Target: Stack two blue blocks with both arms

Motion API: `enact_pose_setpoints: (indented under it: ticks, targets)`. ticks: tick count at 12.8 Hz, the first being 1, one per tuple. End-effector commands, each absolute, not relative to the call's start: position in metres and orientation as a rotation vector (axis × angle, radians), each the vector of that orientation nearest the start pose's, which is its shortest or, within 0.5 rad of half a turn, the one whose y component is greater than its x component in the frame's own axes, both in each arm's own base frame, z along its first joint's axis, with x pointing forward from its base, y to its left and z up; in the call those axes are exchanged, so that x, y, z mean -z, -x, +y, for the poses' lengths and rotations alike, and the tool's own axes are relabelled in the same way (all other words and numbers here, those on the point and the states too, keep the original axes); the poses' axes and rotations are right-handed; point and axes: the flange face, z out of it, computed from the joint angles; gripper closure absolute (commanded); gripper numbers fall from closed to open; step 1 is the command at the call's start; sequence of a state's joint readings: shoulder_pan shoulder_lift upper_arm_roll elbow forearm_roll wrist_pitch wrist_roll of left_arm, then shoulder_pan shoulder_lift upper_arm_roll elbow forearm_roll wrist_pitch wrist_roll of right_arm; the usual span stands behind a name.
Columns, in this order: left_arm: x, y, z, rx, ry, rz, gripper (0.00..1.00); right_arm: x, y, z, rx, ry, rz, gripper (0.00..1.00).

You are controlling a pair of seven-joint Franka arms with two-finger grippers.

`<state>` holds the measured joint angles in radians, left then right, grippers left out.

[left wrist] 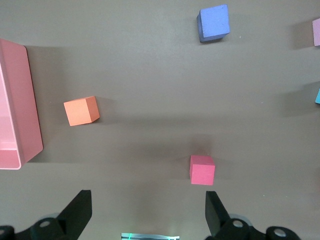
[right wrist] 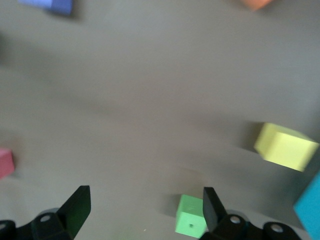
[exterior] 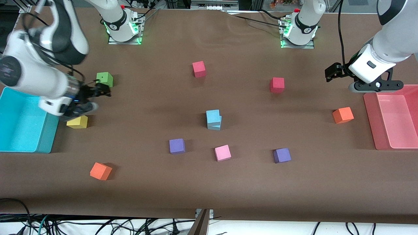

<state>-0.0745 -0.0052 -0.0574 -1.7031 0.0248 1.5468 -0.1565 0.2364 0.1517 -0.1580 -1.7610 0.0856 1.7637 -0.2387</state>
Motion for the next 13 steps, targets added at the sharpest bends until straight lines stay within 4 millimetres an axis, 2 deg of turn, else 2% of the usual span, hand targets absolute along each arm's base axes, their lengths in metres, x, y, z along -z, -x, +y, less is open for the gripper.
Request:
enact_pose_setpoints:
  ticks: [1,2,3,4,5,6,8,13]
  targets:
    - [-0.567,-0.537,-0.062,-0.239,3.111,-0.026,0.0,-0.517,-0.588,0.018,-0.217,3.117,-0.332,0.01]
    - [-0.567,-0.537,-0.061,-0.237,3.113,-0.029,0.0,-0.531,-0.582,0.016,-0.243,3.135,-0.314,0.01]
    - [-0.568,-0.537,-0.059,-0.231,3.116,-0.036,0.0,-0.553,-0.574,0.011,-0.189,3.175,-0.216,0.01]
    - [-0.569,-0.539,-0.057,-0.22,3.139,-0.05,0.0,-0.567,-0.563,0.005,-0.149,3.182,-0.019,0.01]
    - [-0.568,-0.54,-0.049,-0.213,3.164,-0.082,0.0,-0.573,-0.555,-0.001,-0.132,3.181,0.116,0.01]
    - [-0.564,-0.539,-0.044,-0.226,3.168,-0.095,0.0,-0.585,-0.549,-0.005,-0.103,3.179,0.133,0.01]
    - [-0.563,-0.538,-0.046,-0.228,3.167,-0.083,0.0,-0.583,-0.549,-0.011,-0.103,3.176,0.15,0.01]
    - [-0.564,-0.54,-0.047,-0.221,3.166,-0.09,0.0,-0.587,-0.546,-0.007,-0.106,3.138,0.149,0.01]
